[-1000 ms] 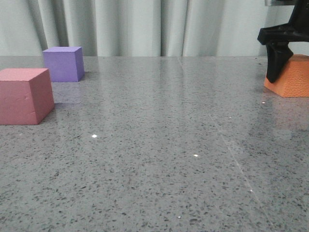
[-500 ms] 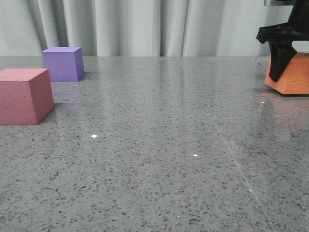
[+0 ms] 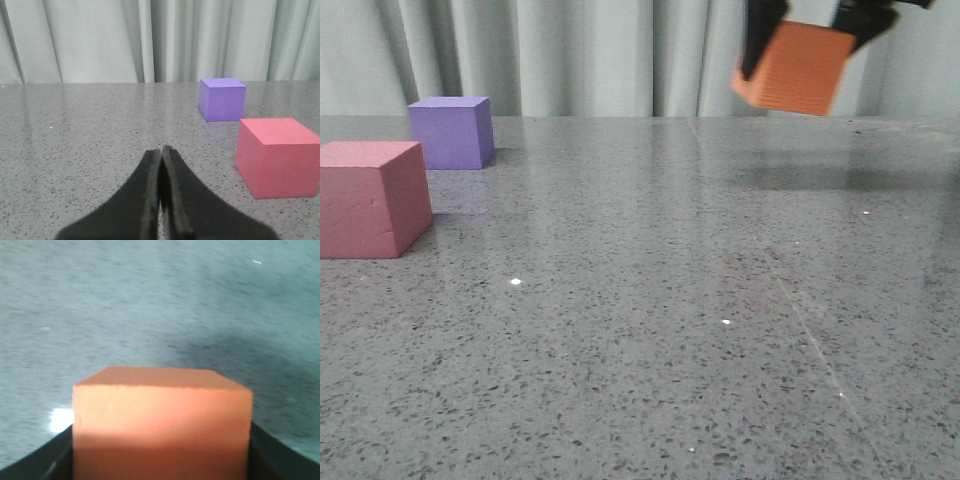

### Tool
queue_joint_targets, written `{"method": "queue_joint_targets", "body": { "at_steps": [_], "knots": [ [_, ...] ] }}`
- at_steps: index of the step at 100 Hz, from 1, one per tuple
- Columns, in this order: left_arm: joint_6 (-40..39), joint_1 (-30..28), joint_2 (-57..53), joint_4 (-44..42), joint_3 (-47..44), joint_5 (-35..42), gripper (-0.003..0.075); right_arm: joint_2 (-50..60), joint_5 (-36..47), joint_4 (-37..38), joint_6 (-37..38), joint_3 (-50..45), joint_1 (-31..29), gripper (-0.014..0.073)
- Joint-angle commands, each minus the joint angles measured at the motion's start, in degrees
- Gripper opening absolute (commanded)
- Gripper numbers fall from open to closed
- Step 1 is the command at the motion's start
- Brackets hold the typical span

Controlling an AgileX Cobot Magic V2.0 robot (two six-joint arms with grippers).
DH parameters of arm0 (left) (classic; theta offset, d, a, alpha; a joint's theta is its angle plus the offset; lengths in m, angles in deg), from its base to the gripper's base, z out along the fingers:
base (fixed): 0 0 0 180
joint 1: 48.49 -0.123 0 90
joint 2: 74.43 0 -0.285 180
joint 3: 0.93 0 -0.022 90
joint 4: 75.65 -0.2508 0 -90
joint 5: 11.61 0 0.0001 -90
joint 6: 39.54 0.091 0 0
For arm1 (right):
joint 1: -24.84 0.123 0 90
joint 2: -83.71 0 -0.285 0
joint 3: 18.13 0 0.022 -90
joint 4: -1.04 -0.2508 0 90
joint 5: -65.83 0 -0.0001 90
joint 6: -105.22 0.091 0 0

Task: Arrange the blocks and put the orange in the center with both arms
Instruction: 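Lift the orange cube and carry it toward the table center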

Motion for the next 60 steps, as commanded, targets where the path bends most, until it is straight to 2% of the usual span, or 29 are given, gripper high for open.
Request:
{"method": "queue_joint_targets", "body": {
  "at_steps": [1, 21, 44, 60],
  "knots": [
    [-0.1, -0.1, -1.8, 0.5, -3.1, 4.9, -0.0019, 1.9, 3.3, 4.3, 4.6, 3.1, 4.0, 0.012],
    [-0.1, -0.1, -1.8, 0.5, -3.1, 4.9, -0.0019, -3.4, -0.8, 13.8, 14.6, 9.2, 11.2, 0.012],
    [-0.1, -0.1, -1.8, 0.5, -3.1, 4.9, -0.0019, -10.1, -3.7, 13.9, 21.0, 15.3, 13.5, 0.012],
    [-0.1, -0.1, -1.8, 0.5, -3.1, 4.9, -0.0019, -12.8, -3.8, 13.6, 21.4, 15.3, 15.0, 0.012]
  ]
}}
